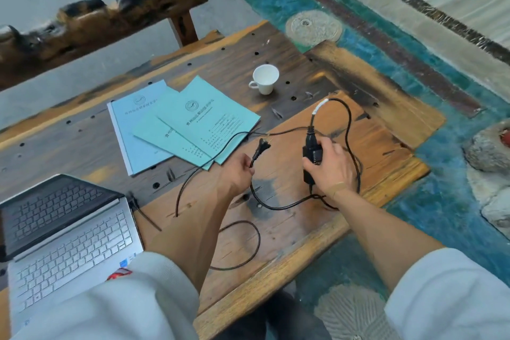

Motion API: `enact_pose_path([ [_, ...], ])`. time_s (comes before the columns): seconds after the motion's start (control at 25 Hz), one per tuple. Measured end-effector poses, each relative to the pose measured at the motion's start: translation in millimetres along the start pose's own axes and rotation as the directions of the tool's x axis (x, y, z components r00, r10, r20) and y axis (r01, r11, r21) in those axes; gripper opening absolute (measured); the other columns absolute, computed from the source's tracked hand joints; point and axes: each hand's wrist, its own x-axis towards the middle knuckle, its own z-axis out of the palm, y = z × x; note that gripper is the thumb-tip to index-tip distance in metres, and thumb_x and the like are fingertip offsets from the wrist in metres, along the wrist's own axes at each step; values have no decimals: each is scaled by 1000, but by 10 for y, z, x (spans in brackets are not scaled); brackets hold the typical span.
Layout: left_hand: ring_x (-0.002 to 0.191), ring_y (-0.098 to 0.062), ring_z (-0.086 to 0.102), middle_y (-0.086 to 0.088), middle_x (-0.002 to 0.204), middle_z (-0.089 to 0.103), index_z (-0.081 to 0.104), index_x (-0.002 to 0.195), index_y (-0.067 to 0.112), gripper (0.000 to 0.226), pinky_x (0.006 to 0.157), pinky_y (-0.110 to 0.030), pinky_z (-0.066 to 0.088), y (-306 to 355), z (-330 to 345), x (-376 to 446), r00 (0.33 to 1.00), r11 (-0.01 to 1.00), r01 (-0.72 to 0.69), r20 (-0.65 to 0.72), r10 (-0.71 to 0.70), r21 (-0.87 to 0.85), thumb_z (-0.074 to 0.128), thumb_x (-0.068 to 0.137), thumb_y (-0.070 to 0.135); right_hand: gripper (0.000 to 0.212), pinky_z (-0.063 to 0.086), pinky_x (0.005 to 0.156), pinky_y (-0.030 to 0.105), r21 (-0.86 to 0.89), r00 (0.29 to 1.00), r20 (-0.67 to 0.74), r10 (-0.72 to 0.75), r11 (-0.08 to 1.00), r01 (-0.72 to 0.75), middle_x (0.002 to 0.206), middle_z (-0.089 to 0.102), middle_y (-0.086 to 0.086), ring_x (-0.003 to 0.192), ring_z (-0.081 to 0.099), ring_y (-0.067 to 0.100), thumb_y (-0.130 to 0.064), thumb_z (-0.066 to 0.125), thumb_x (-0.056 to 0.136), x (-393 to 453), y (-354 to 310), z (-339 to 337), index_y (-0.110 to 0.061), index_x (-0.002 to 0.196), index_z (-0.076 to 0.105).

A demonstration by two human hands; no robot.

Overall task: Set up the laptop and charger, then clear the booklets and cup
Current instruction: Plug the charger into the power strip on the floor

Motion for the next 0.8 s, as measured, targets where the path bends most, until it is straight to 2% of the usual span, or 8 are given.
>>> enact_pose_path([
  [0.08, 84, -27, 63, 4, 74, 62, 55, 88, 19, 15, 84, -46, 56, 257, -56, -64, 997, 995, -43, 57, 48, -92, 57, 88, 4, 42, 44, 73, 36, 126, 988, -139, 71, 991, -54, 116, 54, 9, 97, 58, 34, -38, 65, 85, -35, 71, -374, -24, 121, 49],
  [0.16, 82, -25, 63, 5, 69, 65, 56, 85, 22, 22, 86, -47, 57, 564, -79, -154, 986, 985, -117, 102, 130, -125, 56, 87, 0, 43, 43, 78, 35, 264, 952, -246, 182, 958, -115, 119, 54, 10, 101, 58, 33, -38, 66, 86, -75, 176, -753, -24, 123, 49],
  [0.28, 76, -21, 54, -1, 71, 60, 54, 91, 15, 20, 74, -38, 53, 1054, -40, -374, 956, 959, -230, 145, 254, -164, 54, 90, -5, 47, 42, 83, 36, 414, 871, -362, 333, 894, -170, 123, 56, 11, 109, 56, 34, -39, 66, 85, -204, 389, -1280, -21, 125, 50],
  [0.4, 73, -21, 53, -4, 77, 61, 52, 88, 19, 18, 74, -42, 55, 1389, 12, -548, 928, 935, -335, 135, 348, -113, 56, 89, 1, 45, 45, 88, 39, 484, 797, -431, 423, 854, -192, 120, 58, 11, 108, 57, 32, -39, 67, 84, -514, 594, -1728, -22, 122, 51],
  [0.6, 76, -24, 56, -3, 76, 59, 49, 78, 26, 15, 82, -53, 54, 1649, 232, -868, 873, 880, -429, 158, 462, -202, 58, 79, 14, 41, 47, 84, 34, 561, 690, -454, 564, 782, -270, 109, 63, 4, 98, 59, 26, -39, 66, 81, -1438, 1015, -2170, -25, 119, 55],
  [0.72, 75, -23, 56, -3, 77, 59, 48, 78, 25, 17, 81, -52, 56, 1613, 422, -1180, 833, 855, -457, 219, 508, -245, 57, 82, 12, 29, 54, 88, 48, 700, 592, -422, 687, 662, -269, 104, 63, 5, 98, 63, 29, -34, 65, 84, -2155, 1231, -2232, -25, 108, 52],
  [0.8, 77, -25, 59, -3, 80, 62, 48, 79, 26, 17, 79, -53, 58, 1575, 556, -1383, 813, 843, -483, 237, 533, -237, 56, 85, 13, 26, 55, 86, 52, 783, 539, -376, 754, 569, -250, 106, 59, 4, 95, 61, 28, -28, 64, 89, -2666, 1299, -2238, -22, 111, 52],
])
